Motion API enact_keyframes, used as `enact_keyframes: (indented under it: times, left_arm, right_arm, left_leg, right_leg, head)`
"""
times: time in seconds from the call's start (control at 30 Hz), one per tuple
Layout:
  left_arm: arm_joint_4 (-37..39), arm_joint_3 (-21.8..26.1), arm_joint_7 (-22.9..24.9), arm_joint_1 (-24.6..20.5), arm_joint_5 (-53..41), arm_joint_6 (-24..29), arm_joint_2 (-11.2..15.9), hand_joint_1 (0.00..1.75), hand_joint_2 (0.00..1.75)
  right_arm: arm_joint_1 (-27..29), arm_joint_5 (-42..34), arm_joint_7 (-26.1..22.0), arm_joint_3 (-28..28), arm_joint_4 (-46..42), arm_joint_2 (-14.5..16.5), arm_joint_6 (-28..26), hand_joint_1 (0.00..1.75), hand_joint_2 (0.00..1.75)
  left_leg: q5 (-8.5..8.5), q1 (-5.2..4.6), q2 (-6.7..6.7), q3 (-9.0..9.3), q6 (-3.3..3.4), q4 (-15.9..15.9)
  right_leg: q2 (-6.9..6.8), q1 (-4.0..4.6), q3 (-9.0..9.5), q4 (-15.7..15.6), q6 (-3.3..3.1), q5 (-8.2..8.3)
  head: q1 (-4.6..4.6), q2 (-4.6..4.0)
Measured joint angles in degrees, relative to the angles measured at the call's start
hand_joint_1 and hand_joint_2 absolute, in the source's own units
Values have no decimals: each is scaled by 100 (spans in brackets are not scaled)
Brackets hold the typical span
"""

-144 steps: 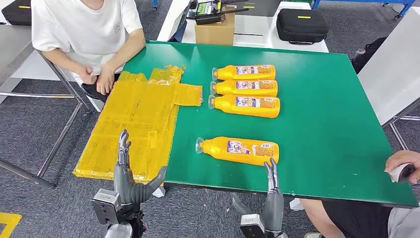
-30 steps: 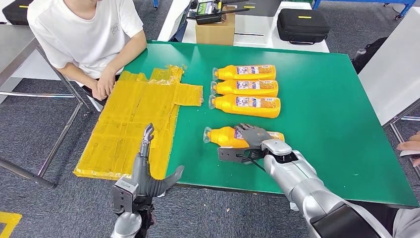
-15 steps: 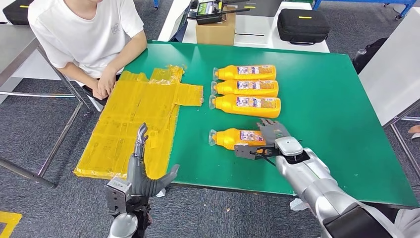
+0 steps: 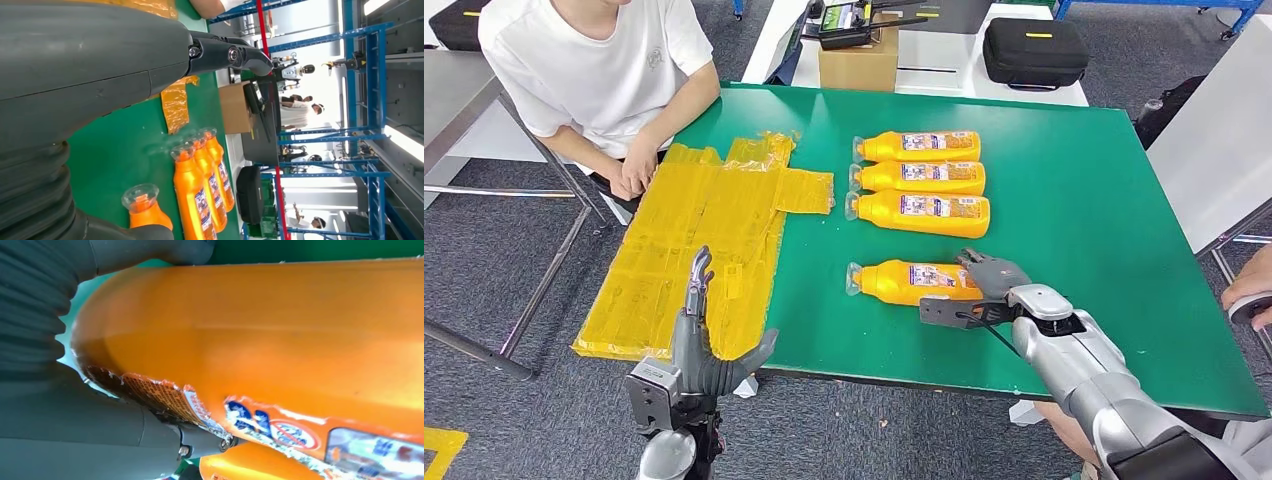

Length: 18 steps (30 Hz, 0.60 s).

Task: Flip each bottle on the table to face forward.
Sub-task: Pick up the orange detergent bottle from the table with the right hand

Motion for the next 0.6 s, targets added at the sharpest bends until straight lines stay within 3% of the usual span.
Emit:
enact_keyframes:
  times: [0.23,0.6]
  left_arm:
    - [120,-73,-105,-63,155,-40,2,0,175]
    - [139,-86,-161,-71,295,-9,5,0,175]
  right_arm:
    - [290,-833,-883,-332,33,-52,-489,175,175]
    - [517,-1083,-923,-511,-2,-127,-629,175,175]
  left_leg:
    - [-1,0,4,3,1,0]
    - [-2,1,0,15,1,0]
  right_leg:
    - [1,0,3,-1,0,0]
    - [1,1,13,-2,0,-1]
  head:
    - [-1,0]
    - [-1,-1]
